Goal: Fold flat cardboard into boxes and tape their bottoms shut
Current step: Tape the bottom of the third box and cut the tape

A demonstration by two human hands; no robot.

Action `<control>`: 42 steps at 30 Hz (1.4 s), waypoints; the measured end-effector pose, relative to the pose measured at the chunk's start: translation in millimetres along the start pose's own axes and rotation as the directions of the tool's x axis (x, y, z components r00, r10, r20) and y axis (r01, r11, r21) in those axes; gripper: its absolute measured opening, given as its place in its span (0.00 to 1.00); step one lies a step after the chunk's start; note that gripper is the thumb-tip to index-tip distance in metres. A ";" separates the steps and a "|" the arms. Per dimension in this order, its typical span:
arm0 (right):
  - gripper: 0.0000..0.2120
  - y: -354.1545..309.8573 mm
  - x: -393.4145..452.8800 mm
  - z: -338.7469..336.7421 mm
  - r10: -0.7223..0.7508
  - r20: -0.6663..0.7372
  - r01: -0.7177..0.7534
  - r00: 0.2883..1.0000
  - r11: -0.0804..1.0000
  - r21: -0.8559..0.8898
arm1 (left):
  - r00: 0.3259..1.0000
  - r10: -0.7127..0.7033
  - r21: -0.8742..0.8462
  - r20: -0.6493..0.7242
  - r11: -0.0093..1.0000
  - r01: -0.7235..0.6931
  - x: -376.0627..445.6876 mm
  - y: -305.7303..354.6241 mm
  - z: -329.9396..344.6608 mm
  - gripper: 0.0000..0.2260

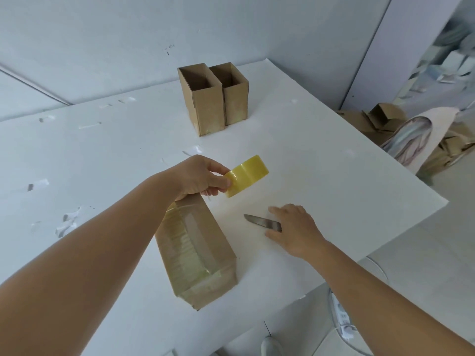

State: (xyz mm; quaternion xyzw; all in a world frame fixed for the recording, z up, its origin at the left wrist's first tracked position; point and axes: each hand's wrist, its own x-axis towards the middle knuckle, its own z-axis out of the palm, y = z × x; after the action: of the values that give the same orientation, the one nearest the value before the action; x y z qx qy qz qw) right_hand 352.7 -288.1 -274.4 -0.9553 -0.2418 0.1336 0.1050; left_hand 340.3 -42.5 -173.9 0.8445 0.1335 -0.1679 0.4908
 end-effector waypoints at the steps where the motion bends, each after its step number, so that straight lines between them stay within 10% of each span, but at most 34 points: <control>1: 0.21 2.7 -2.5 4.4 0.006 0.008 -0.006 1.000 0.999 -0.032 | 1.000 0.003 0.000 -0.006 1.000 -0.003 -0.3 -0.1 0.1 0.05; 14: 0.15 -9.7 -25.1 -6.1 -0.037 -0.213 0.045 0.976 0.998 0.035 | 0.999 0.007 -0.019 -0.050 1.000 -0.008 -4.4 1.2 1.6 0.05; 23: 0.15 -46.9 -68.9 -51.9 -0.250 -0.494 0.311 0.833 0.949 0.044 | 0.996 0.045 -0.044 -0.075 0.998 -0.049 -10.1 3.2 3.0 0.05; 42: 0.15 -124.7 -47.2 -94.4 -0.156 -0.078 0.119 0.985 0.928 -0.353 | 0.980 0.130 -0.037 -0.148 0.990 -0.137 -8.2 -6.1 0.3 0.08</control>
State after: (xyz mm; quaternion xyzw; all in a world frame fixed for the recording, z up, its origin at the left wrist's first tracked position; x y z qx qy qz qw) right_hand 287.5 -216.7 -142.7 -0.9452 -0.3220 0.0309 -0.0433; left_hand 330.4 -40.4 -175.4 0.8496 0.1159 -0.0693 0.5098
